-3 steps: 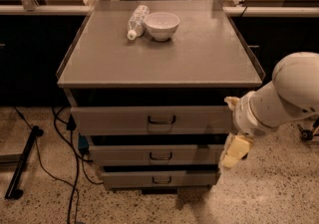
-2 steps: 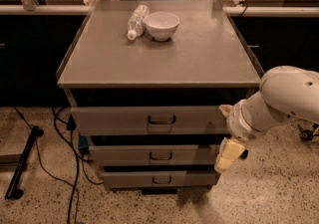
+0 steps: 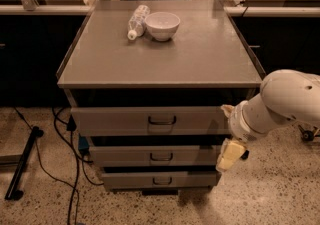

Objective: Open top drawer

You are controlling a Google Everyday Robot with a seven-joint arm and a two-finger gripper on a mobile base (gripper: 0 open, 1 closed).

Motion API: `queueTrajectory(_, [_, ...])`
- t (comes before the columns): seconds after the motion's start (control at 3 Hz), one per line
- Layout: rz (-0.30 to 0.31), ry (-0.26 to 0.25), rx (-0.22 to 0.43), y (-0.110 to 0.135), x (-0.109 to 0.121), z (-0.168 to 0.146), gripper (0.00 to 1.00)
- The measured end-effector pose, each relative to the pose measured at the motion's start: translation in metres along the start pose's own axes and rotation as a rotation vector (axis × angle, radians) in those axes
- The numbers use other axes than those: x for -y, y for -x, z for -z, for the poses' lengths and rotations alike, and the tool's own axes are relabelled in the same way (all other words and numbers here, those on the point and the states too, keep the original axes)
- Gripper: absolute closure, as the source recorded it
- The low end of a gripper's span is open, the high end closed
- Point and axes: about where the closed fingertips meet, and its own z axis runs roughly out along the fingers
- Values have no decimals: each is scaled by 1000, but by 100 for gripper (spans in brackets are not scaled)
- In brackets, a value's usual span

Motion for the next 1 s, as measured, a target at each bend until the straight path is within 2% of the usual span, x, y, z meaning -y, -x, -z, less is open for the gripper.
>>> queueTrajectory(0.67, [34,-95,-11,-4,19,-18,0])
queueTrajectory(1.0, [42,-114,-13,-4,32,-27,0])
